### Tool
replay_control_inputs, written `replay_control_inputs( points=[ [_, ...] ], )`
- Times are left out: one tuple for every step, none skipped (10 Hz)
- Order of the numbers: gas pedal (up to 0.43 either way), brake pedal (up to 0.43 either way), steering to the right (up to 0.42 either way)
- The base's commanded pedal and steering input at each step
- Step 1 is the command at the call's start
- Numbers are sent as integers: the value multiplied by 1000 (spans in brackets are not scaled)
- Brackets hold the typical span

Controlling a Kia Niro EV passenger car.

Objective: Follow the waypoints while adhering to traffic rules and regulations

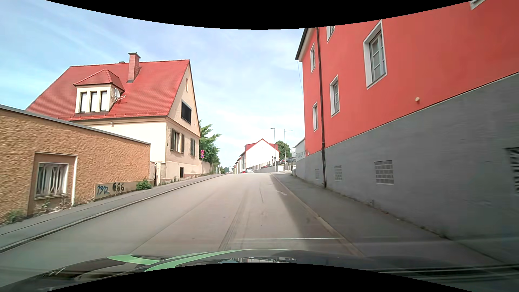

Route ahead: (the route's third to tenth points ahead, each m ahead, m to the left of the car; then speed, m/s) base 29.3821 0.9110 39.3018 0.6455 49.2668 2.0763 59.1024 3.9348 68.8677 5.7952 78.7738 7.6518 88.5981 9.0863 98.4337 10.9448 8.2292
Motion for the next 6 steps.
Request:
replay_control_inputs(
  points=[
    [0,0,-5],
    [0,0,-4],
    [0,0,-4],
    [0,0,-4],
    [0,0,-4],
    [0,0,-4]
  ],
)
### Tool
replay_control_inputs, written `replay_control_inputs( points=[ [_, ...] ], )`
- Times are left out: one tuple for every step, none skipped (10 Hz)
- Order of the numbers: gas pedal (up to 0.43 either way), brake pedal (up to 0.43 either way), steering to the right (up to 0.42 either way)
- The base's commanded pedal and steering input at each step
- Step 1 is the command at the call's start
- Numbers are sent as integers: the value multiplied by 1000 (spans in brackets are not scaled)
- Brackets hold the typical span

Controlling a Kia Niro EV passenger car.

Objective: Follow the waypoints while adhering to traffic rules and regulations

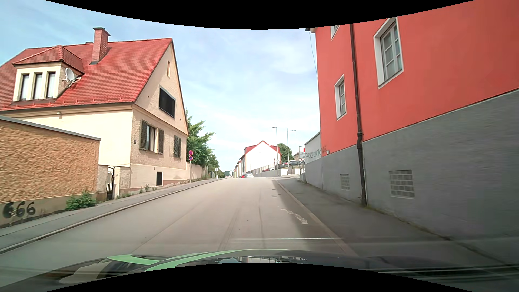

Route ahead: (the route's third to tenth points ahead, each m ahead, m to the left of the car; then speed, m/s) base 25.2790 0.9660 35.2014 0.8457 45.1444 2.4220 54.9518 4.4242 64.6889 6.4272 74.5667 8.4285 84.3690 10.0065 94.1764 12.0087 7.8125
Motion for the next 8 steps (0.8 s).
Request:
replay_control_inputs(
  points=[
    [0,0,-4],
    [0,0,-4],
    [8,0,-4],
    [28,0,-4],
    [47,0,-4],
    [47,0,-4],
    [67,0,-4],
    [79,0,-4]
  ],
)
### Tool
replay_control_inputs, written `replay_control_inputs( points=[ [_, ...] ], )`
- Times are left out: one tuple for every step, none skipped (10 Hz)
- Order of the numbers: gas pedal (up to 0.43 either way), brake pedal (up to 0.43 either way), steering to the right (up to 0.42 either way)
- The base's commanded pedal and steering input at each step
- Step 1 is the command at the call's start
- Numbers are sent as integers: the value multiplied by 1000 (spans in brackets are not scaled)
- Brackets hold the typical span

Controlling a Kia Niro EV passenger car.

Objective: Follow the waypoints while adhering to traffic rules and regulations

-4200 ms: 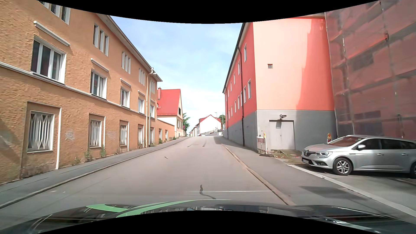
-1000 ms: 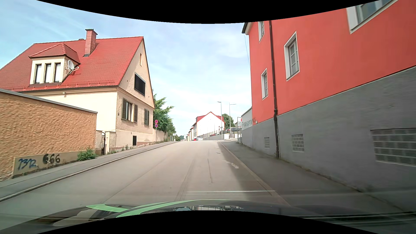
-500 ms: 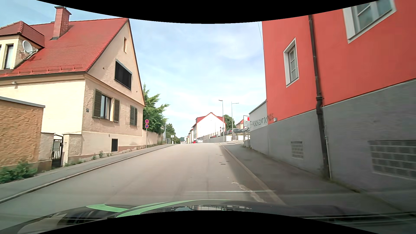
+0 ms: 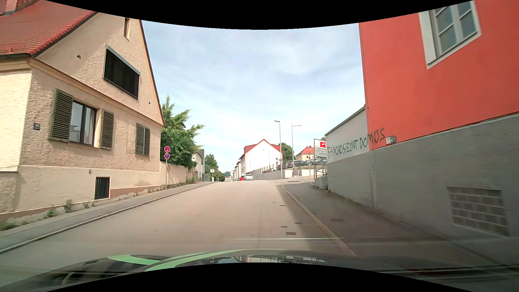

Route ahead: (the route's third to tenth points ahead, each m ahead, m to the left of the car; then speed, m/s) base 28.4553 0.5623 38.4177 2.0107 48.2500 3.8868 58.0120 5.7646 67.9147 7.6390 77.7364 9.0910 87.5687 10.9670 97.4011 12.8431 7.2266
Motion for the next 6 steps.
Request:
replay_control_inputs(
  points=[
    [87,0,-4],
    [87,0,-5],
    [98,0,-5],
    [98,0,-6],
    [98,0,-6],
    [98,0,-6]
  ],
)
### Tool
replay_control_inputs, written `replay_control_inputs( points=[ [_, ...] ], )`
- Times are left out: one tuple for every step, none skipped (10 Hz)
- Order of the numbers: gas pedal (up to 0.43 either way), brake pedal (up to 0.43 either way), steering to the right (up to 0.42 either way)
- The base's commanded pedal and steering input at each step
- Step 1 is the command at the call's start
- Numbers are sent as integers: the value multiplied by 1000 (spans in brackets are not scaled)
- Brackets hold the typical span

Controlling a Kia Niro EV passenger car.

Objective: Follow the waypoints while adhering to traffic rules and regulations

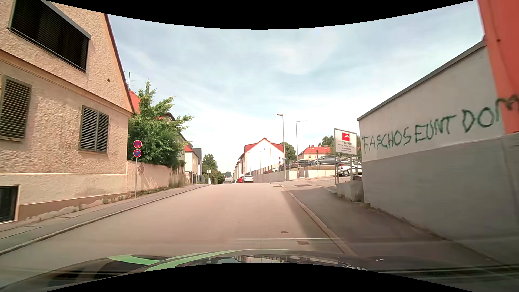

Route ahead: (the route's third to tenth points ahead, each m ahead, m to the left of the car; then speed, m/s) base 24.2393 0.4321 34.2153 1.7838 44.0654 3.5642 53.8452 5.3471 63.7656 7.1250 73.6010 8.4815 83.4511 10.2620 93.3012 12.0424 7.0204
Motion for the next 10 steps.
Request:
replay_control_inputs(
  points=[
    [110,0,-5],
    [110,0,-5],
    [118,0,-6],
    [118,0,-6],
    [118,0,-6],
    [118,0,-5],
    [138,0,-5],
    [138,0,-5],
    [138,0,-5],
    [138,0,-5]
  ],
)
